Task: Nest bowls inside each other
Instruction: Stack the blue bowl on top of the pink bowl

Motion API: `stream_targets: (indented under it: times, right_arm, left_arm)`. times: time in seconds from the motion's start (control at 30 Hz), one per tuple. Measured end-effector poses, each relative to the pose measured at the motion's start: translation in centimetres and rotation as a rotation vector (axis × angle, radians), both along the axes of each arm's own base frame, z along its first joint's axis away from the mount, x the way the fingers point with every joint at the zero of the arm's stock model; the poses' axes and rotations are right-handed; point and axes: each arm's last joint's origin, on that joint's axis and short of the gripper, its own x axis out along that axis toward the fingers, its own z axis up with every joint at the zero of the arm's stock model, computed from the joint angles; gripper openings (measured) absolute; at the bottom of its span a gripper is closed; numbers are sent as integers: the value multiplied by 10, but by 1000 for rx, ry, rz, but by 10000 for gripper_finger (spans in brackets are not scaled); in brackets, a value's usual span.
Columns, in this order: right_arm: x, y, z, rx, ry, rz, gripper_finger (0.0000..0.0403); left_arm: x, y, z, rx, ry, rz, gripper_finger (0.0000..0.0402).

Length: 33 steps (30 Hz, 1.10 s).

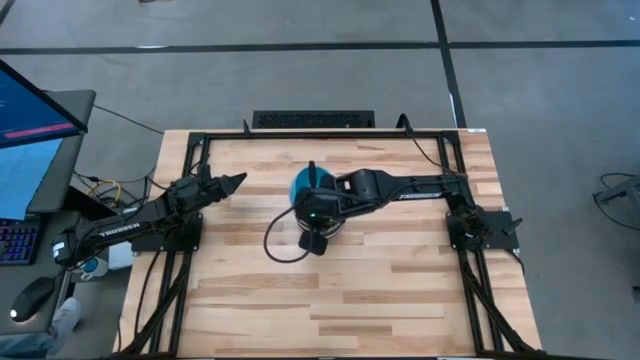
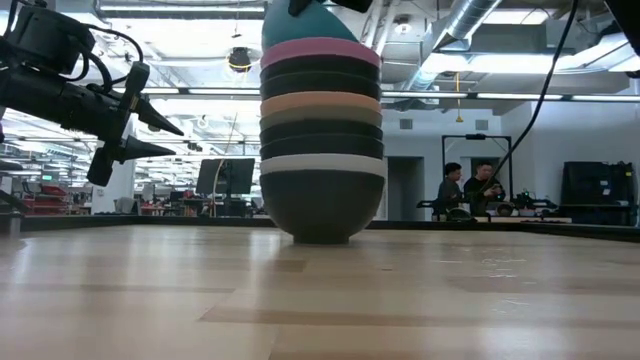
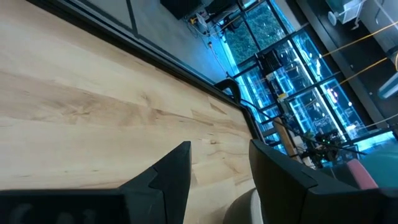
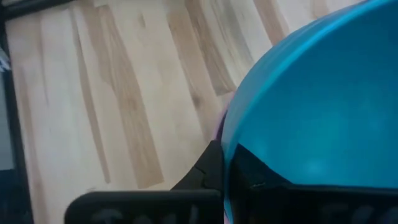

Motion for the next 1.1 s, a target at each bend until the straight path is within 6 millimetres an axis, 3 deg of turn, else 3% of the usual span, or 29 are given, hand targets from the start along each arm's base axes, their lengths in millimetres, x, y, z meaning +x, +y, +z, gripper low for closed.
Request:
stream_targets:
  times: [0.3,0.67,0.9,1.1]
  right_arm:
    - [-1,-2,-1,-59,24,93,15]
    - [-14,14,-6,-89,144,167,14]
    - [-29,10,11,-142,133,176,15]
    - [-37,-1,29,-214,70,235,13]
  left_arm:
    - [0,0,0,0,0,0,153]
    - [-1,0,-2,-4,19,21,153]
    - [-2,1,-2,-27,-6,76,153]
    - [-1,0,-2,-23,6,17,153]
